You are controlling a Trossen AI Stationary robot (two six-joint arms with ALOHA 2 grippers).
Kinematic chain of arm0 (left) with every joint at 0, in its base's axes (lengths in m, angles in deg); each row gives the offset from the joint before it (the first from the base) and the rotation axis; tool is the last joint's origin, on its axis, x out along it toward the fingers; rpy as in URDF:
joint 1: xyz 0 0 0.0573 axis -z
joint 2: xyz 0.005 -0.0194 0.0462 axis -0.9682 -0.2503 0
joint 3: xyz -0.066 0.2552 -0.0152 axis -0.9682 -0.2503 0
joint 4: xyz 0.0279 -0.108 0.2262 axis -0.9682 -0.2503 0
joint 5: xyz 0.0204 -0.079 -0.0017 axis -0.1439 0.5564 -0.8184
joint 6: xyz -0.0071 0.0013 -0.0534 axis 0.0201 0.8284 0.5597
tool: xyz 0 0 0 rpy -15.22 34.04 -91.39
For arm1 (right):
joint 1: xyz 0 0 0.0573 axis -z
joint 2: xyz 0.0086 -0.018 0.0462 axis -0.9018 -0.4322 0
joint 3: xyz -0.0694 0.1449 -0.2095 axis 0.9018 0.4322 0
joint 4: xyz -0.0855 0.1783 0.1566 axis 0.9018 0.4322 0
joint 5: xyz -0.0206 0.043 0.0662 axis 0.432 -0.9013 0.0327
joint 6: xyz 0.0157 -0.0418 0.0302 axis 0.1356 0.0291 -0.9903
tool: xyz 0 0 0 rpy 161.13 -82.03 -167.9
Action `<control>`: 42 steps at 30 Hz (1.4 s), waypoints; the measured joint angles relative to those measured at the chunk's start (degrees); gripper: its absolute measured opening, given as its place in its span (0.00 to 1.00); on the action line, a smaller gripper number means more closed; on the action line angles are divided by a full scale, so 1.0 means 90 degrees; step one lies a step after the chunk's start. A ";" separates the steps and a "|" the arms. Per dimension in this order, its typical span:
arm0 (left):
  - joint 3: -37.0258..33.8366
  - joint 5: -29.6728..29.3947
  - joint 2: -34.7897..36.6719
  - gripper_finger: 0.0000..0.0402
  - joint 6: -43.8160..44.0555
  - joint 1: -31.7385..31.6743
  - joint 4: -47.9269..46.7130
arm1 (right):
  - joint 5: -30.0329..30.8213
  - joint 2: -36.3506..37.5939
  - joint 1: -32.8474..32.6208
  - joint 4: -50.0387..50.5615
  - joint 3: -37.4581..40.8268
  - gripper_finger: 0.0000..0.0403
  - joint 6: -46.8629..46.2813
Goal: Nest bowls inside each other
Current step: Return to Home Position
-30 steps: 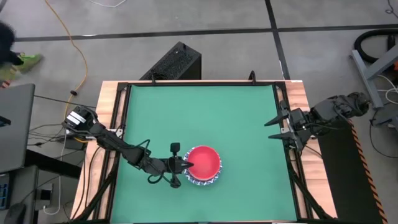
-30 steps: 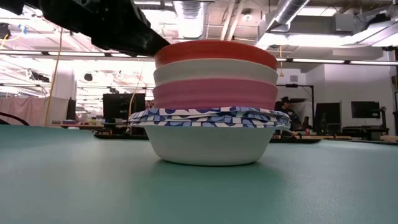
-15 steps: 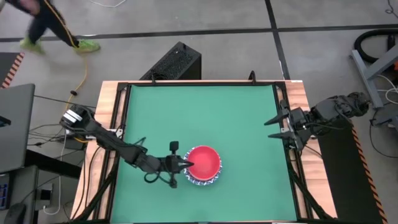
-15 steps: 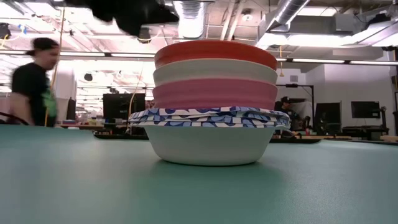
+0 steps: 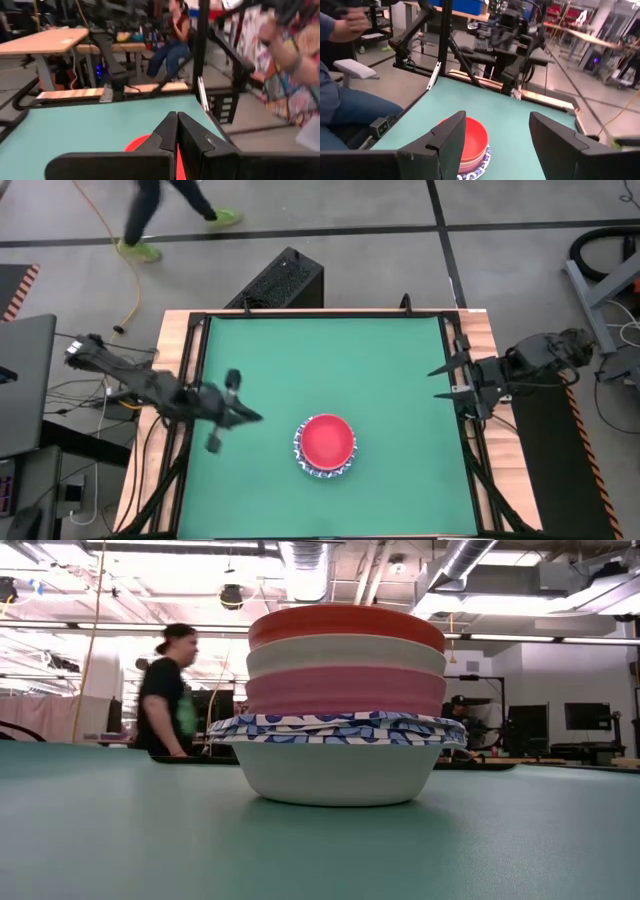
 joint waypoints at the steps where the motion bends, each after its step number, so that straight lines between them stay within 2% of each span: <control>1: 0.0000 0.0089 0.0332 0.00 0.0097 -0.0097 -0.0234 | -0.0006 0.0055 0.0000 0.0001 0.0000 0.59 0.0077; 5: 0.0000 0.0230 0.1521 0.00 0.0204 -0.0374 -0.1058 | -0.0006 0.0370 0.0000 0.0036 0.0066 0.59 0.0113; 9: 0.0002 0.0390 0.2343 0.00 0.0238 -0.0480 -0.1678 | 0.0009 0.0983 0.0000 -0.0084 0.0582 0.59 0.0080; 16: 0.0000 0.0390 0.3115 0.00 0.0319 -0.0480 -0.2482 | 0.0051 0.2550 0.0007 -0.1045 0.1983 0.59 0.0151; 21: 0.0000 0.0379 0.3531 0.00 0.0327 -0.0480 -0.2849 | 0.0061 0.3626 0.0014 -0.1470 0.2631 0.59 -0.0070; 26: -0.0078 -0.0073 0.3722 0.00 0.0195 -0.0480 -0.3058 | 0.0412 0.3579 0.0061 -0.1235 0.2720 0.59 -0.0206; 28: -0.0350 -0.0333 0.3862 0.00 0.0095 -0.0480 -0.2942 | 0.0640 0.3563 0.0049 -0.1209 0.2708 0.59 -0.0192; 31: -0.0987 -0.0709 0.4108 0.00 0.0021 -0.0480 -0.2416 | 0.0581 0.3552 0.0053 -0.1160 0.2715 0.59 -0.0222; 39: -0.2410 -0.0549 0.5030 0.00 0.0380 -0.0480 -0.1559 | 0.0666 0.3638 0.0055 -0.1136 0.2816 0.59 -0.0273; 42: -0.2660 -0.0511 0.5031 0.00 0.0527 -0.0478 -0.1329 | 0.0783 0.3638 0.0053 -0.1132 0.2972 0.59 -0.0274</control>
